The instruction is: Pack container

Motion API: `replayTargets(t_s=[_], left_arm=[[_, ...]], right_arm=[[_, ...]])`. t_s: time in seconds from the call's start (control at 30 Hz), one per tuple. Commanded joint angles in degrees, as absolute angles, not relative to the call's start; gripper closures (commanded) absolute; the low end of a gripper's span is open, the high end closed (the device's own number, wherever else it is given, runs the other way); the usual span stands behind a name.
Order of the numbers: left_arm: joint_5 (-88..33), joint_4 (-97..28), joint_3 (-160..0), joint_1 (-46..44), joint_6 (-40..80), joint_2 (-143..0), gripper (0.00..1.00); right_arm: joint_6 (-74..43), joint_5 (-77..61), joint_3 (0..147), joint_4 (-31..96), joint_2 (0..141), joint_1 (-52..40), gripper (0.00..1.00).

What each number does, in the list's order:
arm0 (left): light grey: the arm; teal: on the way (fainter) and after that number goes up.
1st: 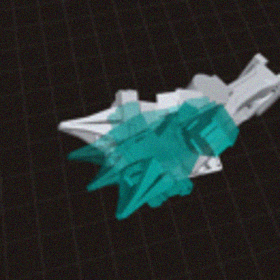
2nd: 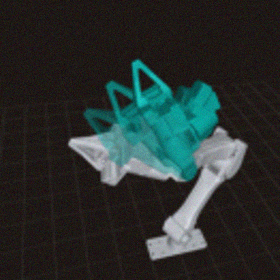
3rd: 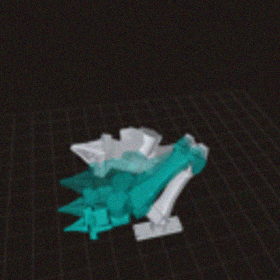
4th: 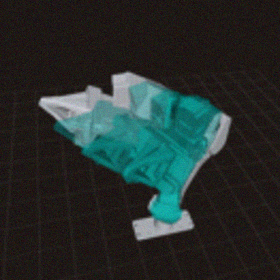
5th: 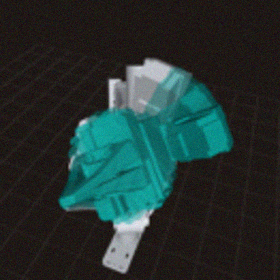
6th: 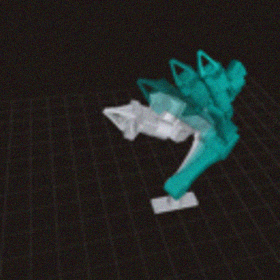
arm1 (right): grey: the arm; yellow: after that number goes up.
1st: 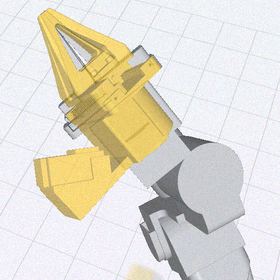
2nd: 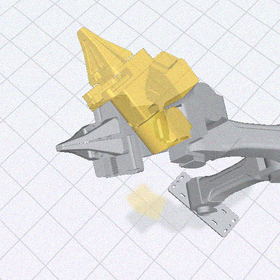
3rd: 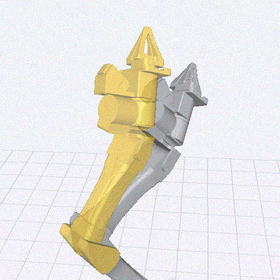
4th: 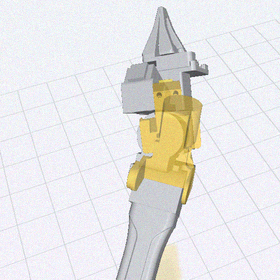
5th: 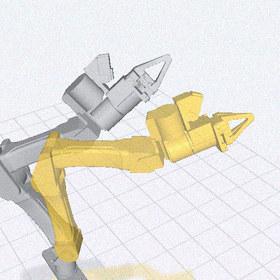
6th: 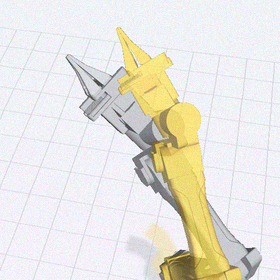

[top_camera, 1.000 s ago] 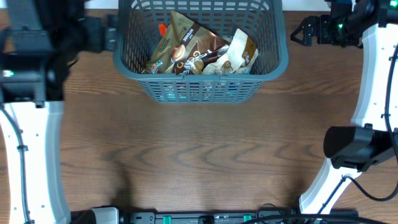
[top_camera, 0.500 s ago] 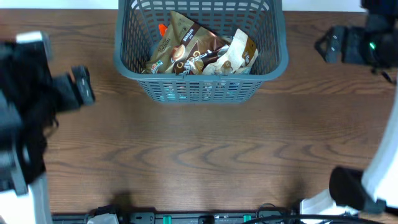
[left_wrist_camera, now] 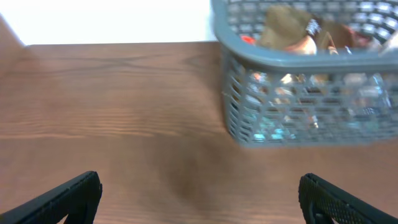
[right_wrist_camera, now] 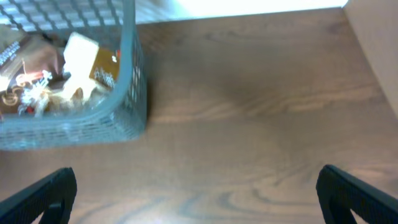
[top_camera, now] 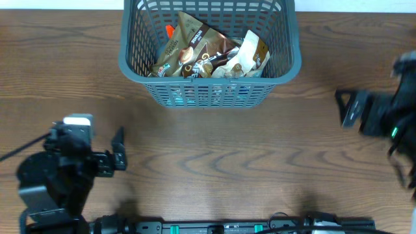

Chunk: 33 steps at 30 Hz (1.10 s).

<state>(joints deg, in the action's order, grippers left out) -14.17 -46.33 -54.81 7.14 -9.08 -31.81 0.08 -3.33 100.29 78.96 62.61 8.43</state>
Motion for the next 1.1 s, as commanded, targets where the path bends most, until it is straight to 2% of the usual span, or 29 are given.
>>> replayTargets(t_s=[0.0,0.17,0.23,0.37,1.07], left_arm=[[-16.0,-45.1,-49.2,3.4,-12.4,-29.5,0.01],[-11.4,-43.6,-45.9,-1.5,-15.9,-28.8,0.02],[-6.1,-43.6,-45.2,-2.1,-15.8,-28.8,0.01],[-5.3,-43.9,-44.7,-2.3,-15.8,-28.8,0.01],[-5.3,-44.1,-44.7,-2.3,-15.8,-28.8,0.01]], right_arm=[[0.5,-3.9,84.6,74.7,53.9,8.1,0.01],[2.1,-7.8,64.6,64.9,42.9,8.2,0.01],[3.6,-10.7,59.2,61.7,40.1,8.2,0.01],[3.7,-12.2,52.2,58.5,37.5,8.2,0.01],[3.7,-12.1,50.1,58.1,38.2,8.2,0.01]])
